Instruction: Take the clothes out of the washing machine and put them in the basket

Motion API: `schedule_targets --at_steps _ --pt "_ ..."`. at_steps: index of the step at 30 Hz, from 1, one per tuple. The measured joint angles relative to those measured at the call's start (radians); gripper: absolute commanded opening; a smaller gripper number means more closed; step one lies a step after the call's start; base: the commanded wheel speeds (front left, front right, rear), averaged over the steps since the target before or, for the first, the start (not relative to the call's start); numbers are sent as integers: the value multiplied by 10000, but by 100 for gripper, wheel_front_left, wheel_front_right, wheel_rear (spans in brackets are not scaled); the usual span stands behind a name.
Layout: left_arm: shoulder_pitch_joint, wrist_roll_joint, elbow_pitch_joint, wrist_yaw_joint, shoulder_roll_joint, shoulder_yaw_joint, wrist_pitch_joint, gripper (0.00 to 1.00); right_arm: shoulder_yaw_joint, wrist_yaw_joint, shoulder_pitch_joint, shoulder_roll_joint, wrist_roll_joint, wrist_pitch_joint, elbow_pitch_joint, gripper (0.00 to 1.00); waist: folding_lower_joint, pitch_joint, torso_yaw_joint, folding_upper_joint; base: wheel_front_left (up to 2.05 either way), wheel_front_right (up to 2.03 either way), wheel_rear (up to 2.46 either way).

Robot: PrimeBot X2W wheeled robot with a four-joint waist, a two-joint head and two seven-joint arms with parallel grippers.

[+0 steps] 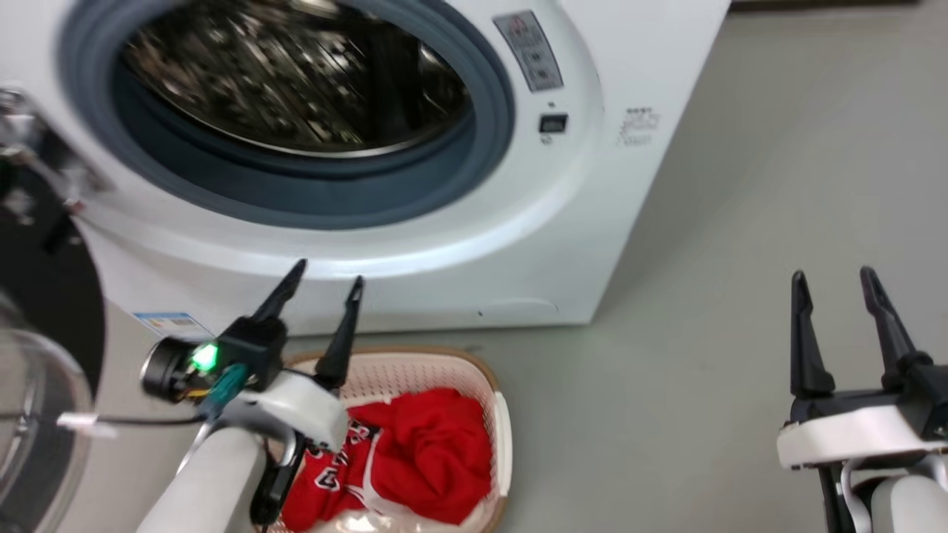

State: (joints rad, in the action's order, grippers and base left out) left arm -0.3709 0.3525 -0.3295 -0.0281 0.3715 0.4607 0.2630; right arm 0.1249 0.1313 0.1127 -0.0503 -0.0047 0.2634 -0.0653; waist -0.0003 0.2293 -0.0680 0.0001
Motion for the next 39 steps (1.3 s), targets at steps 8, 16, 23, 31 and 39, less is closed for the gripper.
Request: schedule_targets --at_steps 8,16,23,31,39 --pt "2038 -575 1722 -199 -775 -2119 0 100 -35 0 -755 0 52 2 230 100 0 -1218 538 0 0 0 0" --pt "3758 -1319 2681 -286 -1793 -3664 0 100 -245 0 -1736 0 144 2 395 100 0 -2177 712 0 0 0 0" --pt "4637 -2094 2959 -46 -2477 -4119 0 100 -407 0 -2064 0 194 2 483 100 1 -2412 627 0 0 0 0" --pt "4854 -2483 2941 205 -2846 -4475 0 100 -449 0 -2080 0 291 0 477 100 2 -2395 564 0 0 0 0" --pt "4754 -2813 2851 341 -2940 -4721 0 100 -387 0 -2073 0 240 2 479 100 3 -2323 521 0 0 0 0"
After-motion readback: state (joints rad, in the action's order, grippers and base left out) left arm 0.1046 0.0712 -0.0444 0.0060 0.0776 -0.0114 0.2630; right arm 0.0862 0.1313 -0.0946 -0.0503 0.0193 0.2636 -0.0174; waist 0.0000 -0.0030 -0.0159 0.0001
